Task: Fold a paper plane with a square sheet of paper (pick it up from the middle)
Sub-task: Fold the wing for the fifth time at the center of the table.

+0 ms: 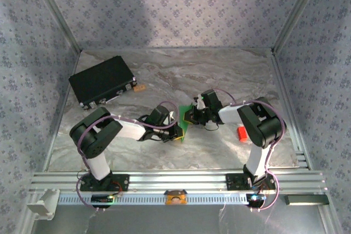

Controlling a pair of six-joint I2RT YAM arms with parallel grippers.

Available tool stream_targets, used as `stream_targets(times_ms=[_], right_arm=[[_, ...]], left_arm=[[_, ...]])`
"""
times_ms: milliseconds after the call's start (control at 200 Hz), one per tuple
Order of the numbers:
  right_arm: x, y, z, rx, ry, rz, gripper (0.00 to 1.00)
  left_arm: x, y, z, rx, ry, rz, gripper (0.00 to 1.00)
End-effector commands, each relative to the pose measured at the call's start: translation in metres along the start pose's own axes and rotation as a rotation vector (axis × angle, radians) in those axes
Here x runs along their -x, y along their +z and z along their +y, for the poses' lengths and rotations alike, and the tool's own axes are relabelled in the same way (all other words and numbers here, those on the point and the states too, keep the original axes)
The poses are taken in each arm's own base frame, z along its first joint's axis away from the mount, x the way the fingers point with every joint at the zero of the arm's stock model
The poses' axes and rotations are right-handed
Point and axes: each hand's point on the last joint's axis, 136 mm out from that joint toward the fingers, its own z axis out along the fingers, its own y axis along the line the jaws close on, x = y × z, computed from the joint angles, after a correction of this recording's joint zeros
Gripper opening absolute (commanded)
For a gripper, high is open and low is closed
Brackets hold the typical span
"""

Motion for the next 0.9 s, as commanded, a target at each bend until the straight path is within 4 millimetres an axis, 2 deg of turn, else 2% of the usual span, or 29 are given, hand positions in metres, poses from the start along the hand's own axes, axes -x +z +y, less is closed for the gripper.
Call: stream_targets(times_ms=[0,75,255,410,600,780,894], right_arm=[[-0.026,0.005,-0.041,-0.163,0.057,0.061,0.08],[-0.026,0.005,-0.041,-0.166,0.054,0.060,0.08],[-0.028,0.005,-0.043,-0.171,0.055,0.064,0.08],[-0.029,0.005,-0.044,-0.176,0.055,0.065,0.08],[-0.029,0.004,-0.045,-0.191,0.056,0.064,0.08],[-0.029,0.003,-0.046,-0.202,0.057,0.060,0.07],[-0.030,0.002,-0.045,-0.205,0.058,0.060,0.07]], left_arm=[[-0.031,-0.001,0.020,0.057,-0.019,0.110,0.10],[-0.031,-0.004,0.018,0.055,-0.012,0.103,0.11],[-0.031,-0.006,0.015,0.053,-0.005,0.106,0.04],[-0.035,-0.006,0.017,0.057,-0.008,0.117,0.04],[-0.038,-0.009,0.022,0.074,-0.013,0.118,0.13],[-0.041,-0.010,0.020,0.063,-0.005,0.128,0.00],[-0.044,-0.010,0.018,0.054,0.005,0.143,0.00]])
